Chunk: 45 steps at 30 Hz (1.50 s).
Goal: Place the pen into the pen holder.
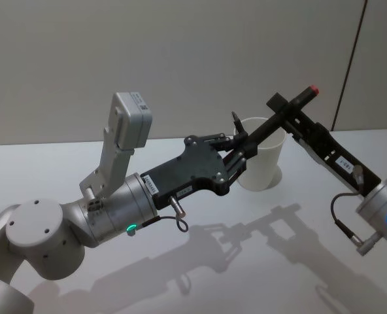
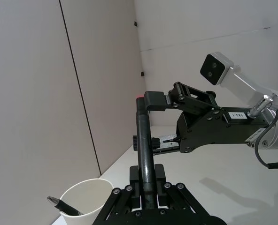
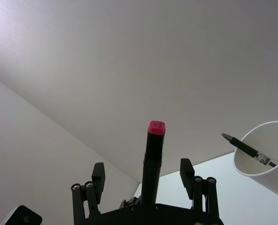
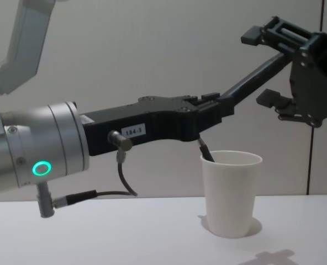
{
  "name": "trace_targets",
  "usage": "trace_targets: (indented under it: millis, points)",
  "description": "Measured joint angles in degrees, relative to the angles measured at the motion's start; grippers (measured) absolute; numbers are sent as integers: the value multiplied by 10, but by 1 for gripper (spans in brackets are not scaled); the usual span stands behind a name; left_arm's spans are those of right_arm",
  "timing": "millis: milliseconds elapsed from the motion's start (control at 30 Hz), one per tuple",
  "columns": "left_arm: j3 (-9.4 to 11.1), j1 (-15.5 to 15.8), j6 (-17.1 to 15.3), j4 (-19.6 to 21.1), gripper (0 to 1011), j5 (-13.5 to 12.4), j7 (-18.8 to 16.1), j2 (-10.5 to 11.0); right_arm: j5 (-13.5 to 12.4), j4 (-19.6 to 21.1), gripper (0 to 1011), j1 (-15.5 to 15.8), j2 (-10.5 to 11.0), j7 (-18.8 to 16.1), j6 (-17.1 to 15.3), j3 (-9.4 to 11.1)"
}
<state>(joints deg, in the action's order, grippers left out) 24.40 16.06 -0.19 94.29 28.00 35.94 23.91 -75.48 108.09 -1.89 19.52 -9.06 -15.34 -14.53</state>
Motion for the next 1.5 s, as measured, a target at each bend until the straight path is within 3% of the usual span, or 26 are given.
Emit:
trace_targets:
  millis: [333,600,767,867,900,1233,1400,1500]
  points:
    - [0,0,0,0,186,0,0,0,-4,0,1001,-3,4,5,1,-3]
    - [0,0,0,0,188,0,0,0,-6,0,837,-5,6,6,1,-4]
    - [0,0,0,0,187,0,0,0,-7,0,647,-5,7,7,2,-4]
    - [0,0,0,0,187,0,0,0,-7,0,606,-5,7,7,2,-4]
    - [0,0,0,0,188,0,0,0,-7,0,503,-5,7,8,2,-5]
    - [0,0,0,0,187,0,0,0,-7,-1,193,-6,8,8,2,-5]
    - [0,0,0,0,188,0,0,0,-8,-1,182,-6,8,8,2,-5]
    - [0,0,0,0,252,0,0,0,-8,-1,182,-6,8,8,2,-5]
